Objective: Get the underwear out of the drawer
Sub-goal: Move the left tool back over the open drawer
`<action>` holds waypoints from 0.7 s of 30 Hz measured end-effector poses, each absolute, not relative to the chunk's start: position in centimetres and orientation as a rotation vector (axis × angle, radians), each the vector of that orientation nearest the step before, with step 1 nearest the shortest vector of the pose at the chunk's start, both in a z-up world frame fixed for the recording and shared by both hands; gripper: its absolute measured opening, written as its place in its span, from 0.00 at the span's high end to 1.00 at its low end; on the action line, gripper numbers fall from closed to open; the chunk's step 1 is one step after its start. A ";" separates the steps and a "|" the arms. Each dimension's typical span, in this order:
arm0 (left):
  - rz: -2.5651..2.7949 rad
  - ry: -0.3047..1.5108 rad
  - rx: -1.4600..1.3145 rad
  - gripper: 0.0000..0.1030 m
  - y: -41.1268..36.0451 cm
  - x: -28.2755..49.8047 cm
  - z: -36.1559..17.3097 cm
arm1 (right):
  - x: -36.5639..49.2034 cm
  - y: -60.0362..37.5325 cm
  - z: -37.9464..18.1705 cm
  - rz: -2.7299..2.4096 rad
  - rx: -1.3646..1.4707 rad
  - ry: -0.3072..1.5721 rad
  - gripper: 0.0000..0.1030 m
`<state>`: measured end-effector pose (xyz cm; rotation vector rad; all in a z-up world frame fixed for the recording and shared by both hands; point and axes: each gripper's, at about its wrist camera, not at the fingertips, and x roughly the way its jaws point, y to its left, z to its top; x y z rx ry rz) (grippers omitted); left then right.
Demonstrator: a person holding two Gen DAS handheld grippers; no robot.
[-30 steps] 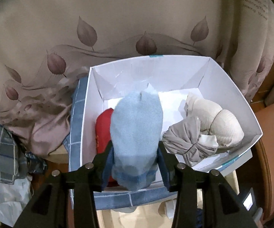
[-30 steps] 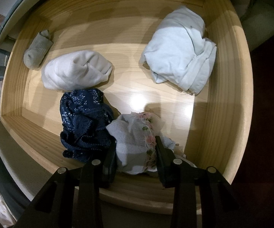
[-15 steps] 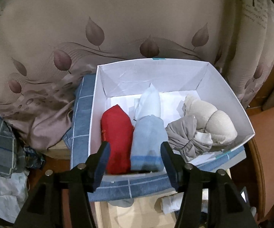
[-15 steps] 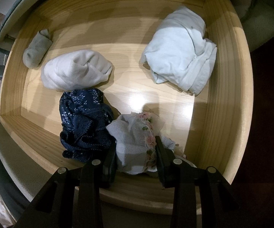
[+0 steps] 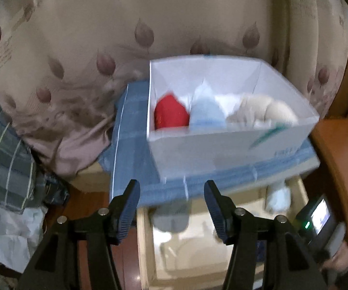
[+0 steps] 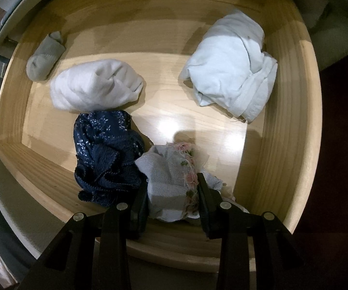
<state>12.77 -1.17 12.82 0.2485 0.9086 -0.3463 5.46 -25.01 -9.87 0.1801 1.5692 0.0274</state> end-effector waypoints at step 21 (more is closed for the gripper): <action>-0.200 1.113 0.168 0.45 0.2 7.7 -1.3 | 5.0 -23.1 -7.7 -0.015 0.099 1.489 0.76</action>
